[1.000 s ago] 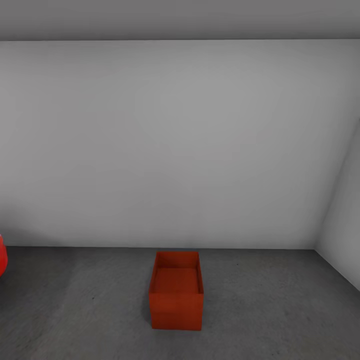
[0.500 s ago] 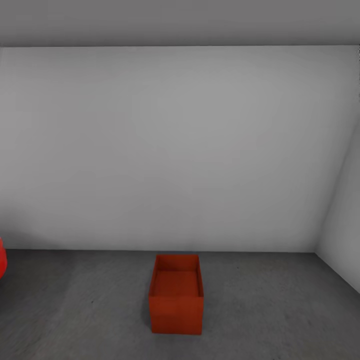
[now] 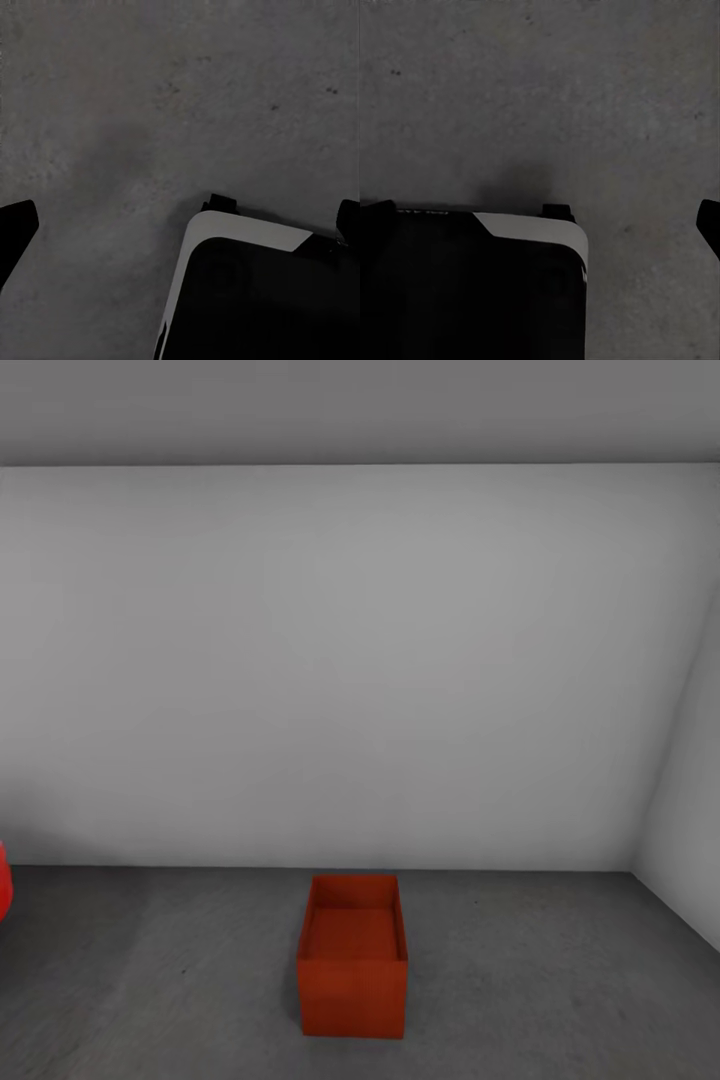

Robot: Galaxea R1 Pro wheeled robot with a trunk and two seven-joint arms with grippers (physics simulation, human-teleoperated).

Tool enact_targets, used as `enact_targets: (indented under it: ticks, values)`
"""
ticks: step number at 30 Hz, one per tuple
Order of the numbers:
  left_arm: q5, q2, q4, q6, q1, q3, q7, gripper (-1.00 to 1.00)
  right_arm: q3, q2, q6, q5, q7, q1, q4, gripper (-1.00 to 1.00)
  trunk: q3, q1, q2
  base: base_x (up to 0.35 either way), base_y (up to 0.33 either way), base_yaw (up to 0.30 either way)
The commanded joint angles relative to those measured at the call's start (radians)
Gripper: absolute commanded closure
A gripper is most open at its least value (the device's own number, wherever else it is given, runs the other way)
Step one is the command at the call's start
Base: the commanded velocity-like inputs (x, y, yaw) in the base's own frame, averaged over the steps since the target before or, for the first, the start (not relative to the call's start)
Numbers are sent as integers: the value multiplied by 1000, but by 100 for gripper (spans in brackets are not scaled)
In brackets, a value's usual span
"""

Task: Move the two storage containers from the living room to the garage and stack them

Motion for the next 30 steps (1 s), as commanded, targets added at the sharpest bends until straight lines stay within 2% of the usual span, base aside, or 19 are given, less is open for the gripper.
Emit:
enact_targets:
  ticks: [1, 6, 10, 30]
  values:
    - [9, 0, 0, -4, 0, -9, 2, -100, -4, 0, -4, 9, -5, -1, 3, -100, 0, 0, 0, 0, 0, 0]
    - [8, 0, -1, -34, 0, -9, 3, -100, -4, -5, 1, 10, -5, 2, 3, -100, 1, 0, 0, 0, 0, 0]
    - [7, 0, -2, -54, 0, -9, 4, -100, -4, -8, -6, 12, -6, 40, 2, -100, 1, 0, 0, 0, 0, 0]
    - [0, 4, -5, -58, 0, -15, 4, -100, -4, -10, -10, 15, -10, 50, 1, -100, 1, 0, 0, 0, 0, 0]
